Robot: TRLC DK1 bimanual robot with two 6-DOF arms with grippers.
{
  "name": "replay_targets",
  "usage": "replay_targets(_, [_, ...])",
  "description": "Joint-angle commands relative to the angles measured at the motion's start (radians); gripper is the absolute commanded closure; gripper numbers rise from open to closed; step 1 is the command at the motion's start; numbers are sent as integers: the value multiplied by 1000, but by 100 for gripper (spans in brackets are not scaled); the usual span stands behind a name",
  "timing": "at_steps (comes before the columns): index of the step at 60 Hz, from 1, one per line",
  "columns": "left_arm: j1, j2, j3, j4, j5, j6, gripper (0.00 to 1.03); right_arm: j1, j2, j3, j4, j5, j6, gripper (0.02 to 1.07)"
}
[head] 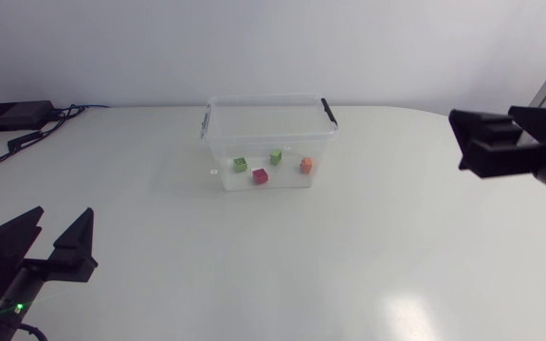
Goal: Place the duplo bricks in the container
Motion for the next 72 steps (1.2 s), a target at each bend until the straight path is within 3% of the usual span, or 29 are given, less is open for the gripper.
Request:
replay_targets(1, [0, -10, -18, 7, -3, 7, 4, 20, -123, -109, 23, -11, -39, 7])
replay_targets(5, [0, -10, -18, 7, -3, 7, 4, 32, -217, -183, 28, -30, -46, 7])
replay_targets(62, [3, 2, -19, 16, 8, -24, 4, -402, -551, -677, 256, -292, -21, 7])
replay_targets(72, [3, 2, -19, 16, 8, -24, 4, -405, -553, -680, 257, -293, -20, 7])
